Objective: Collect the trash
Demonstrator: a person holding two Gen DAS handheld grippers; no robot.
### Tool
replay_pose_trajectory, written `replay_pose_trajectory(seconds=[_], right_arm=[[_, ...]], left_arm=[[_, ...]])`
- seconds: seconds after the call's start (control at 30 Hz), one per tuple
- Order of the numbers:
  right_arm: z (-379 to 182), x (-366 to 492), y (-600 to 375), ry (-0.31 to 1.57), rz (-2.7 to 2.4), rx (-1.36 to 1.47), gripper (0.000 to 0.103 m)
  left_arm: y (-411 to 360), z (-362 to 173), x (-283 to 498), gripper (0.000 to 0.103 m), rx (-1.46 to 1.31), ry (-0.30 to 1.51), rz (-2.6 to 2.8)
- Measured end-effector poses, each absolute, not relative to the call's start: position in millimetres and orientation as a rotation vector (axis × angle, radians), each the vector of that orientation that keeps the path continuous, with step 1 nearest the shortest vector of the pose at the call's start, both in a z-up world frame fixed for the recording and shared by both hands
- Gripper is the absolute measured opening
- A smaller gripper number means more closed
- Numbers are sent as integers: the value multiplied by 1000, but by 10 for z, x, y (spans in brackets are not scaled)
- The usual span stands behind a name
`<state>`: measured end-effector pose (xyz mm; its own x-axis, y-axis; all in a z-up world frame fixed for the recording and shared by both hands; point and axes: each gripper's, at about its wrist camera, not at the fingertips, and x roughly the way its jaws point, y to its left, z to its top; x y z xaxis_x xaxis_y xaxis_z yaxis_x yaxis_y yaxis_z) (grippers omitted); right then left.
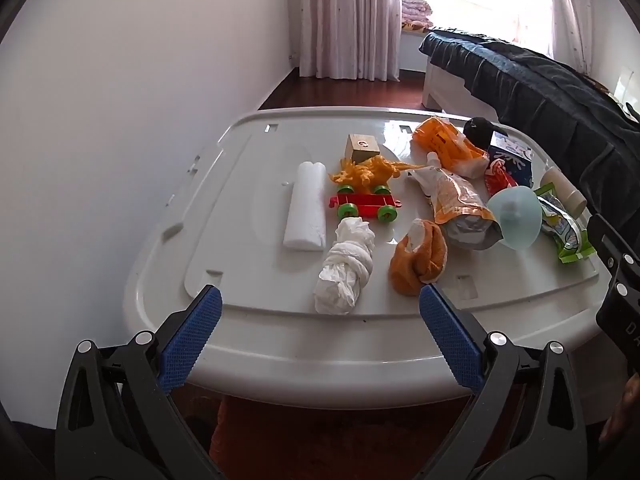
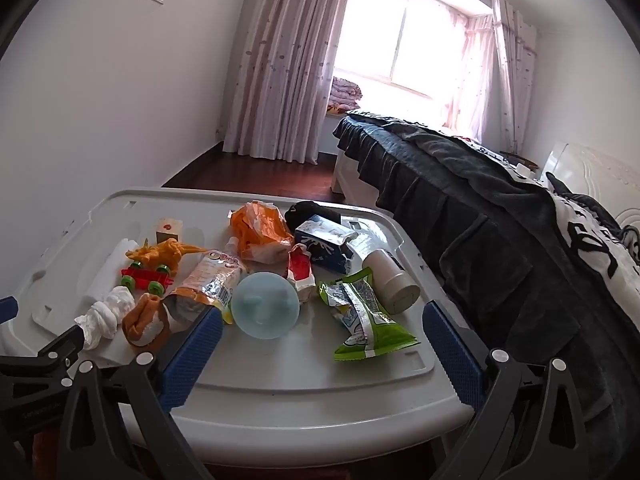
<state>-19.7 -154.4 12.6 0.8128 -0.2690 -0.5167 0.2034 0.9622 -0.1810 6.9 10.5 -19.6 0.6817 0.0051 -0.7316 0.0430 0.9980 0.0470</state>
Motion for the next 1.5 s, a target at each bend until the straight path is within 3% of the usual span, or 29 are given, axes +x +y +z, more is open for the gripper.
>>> replay_pose_trajectory(seconds=[1.5], right_arm=[[128,-187,-1545,566,-248,-112,99]], left_arm=[[131,-195,97,96,61,822,-17]])
